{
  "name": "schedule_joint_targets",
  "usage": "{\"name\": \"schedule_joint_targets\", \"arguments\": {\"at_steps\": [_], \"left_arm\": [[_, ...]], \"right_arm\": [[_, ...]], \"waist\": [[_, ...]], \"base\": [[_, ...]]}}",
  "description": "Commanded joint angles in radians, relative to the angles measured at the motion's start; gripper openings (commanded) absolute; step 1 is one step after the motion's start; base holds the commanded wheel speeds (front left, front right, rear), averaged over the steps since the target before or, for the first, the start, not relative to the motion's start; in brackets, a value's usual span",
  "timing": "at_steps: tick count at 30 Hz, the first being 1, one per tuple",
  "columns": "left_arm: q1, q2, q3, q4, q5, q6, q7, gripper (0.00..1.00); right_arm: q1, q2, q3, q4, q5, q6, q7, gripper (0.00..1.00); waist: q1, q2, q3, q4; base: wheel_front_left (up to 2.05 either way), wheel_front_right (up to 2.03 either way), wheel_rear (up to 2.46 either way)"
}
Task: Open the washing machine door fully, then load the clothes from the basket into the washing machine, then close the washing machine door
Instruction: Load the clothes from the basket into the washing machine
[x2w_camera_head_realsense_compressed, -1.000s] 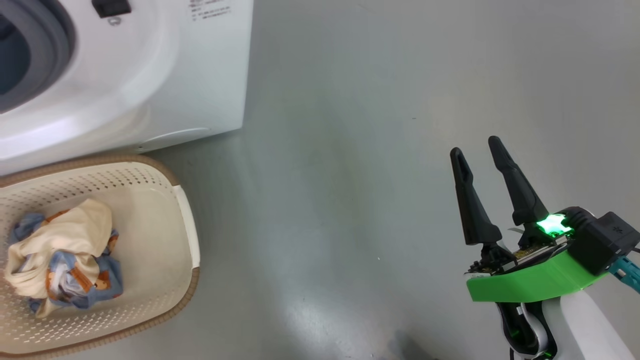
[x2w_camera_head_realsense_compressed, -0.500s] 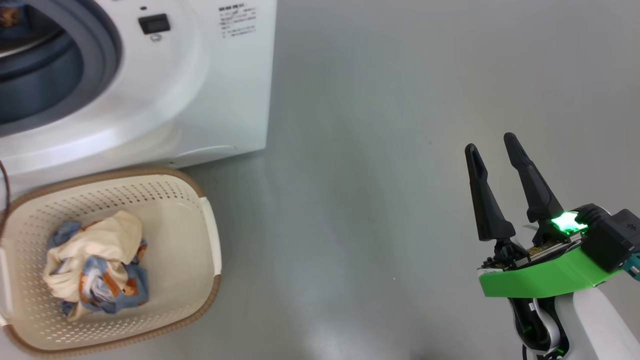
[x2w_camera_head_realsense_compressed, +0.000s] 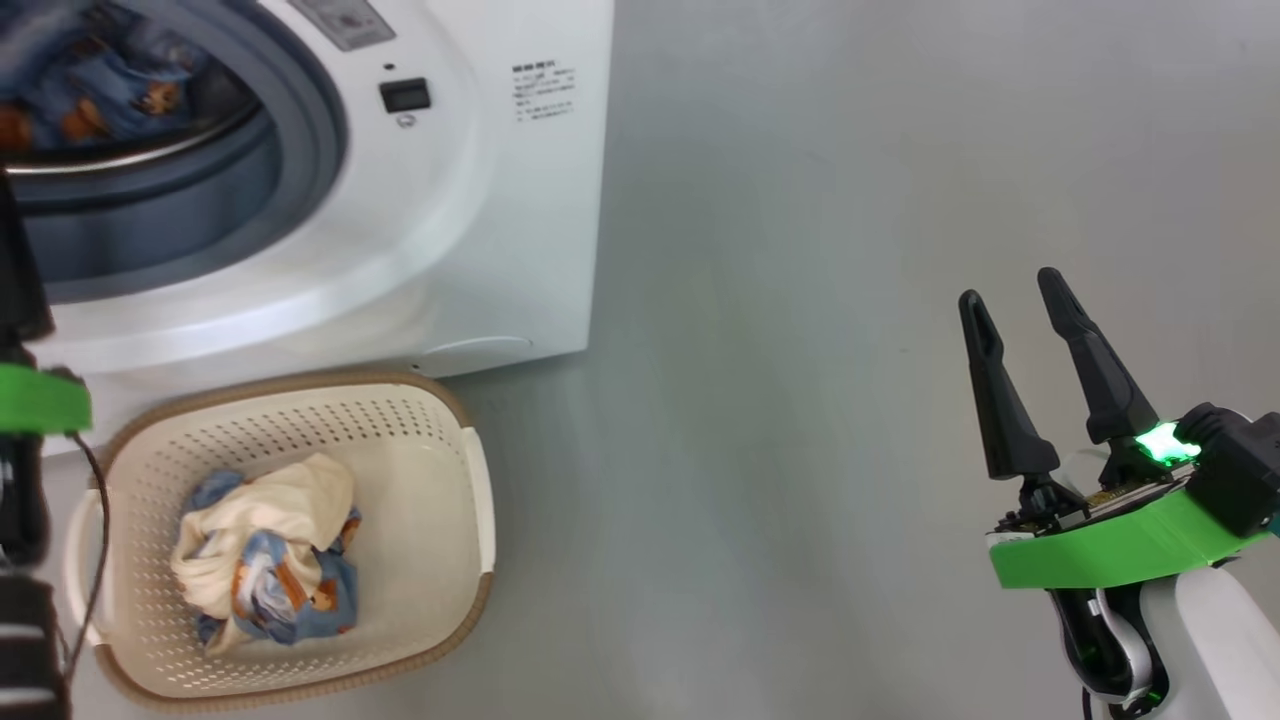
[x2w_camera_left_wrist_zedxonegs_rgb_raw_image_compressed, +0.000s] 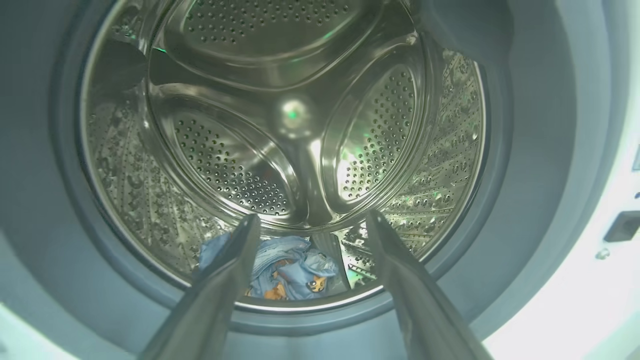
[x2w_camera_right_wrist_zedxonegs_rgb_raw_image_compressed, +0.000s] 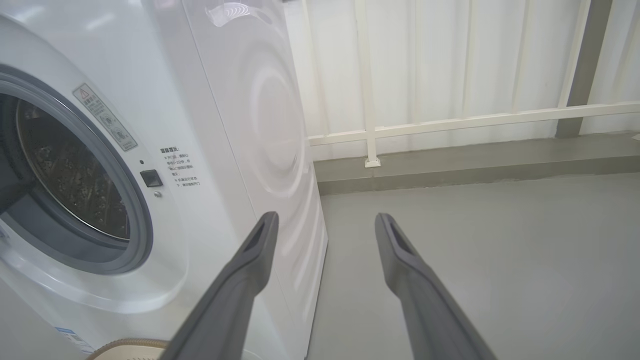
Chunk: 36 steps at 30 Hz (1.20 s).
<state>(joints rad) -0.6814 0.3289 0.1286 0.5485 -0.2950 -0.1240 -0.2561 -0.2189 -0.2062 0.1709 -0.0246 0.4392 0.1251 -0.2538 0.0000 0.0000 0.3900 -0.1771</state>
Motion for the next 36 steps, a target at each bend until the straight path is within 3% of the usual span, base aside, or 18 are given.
{"name": "schedule_joint_targets", "arguments": {"at_steps": [1,9,19,36], "left_arm": [[0.034,0.038,0.035,-0.043,0.022,-0.002,-0.006,1.0],[0.173,-0.023,0.072,-0.134,0.052,-0.006,-0.006,1.0],[0.316,-0.089,0.051,-0.21,0.05,-0.007,-0.006,1.0],[0.53,-0.134,0.059,-0.343,0.024,-0.007,-0.006,1.0]], "right_arm": [[0.007,-0.021,0.011,-0.018,0.008,0.006,-0.008,1.0],[0.039,-0.058,-0.001,-0.008,0.017,0.006,-0.008,1.0],[0.119,-0.102,-0.022,-0.007,0.03,0.006,-0.008,1.0],[0.231,-0.113,-0.063,-0.029,0.036,0.006,-0.008,1.0]], "waist": [[0.0,0.0,-0.031,0.022],[0.0,0.0,-0.094,0.059],[0.0,0.0,-0.172,0.107],[0.0,0.0,-0.228,0.12]], "base": [[0.0,0.0,0.0],[0.0,0.0,0.0],[0.0,0.0,0.0],[0.0,0.0,0.0]]}}
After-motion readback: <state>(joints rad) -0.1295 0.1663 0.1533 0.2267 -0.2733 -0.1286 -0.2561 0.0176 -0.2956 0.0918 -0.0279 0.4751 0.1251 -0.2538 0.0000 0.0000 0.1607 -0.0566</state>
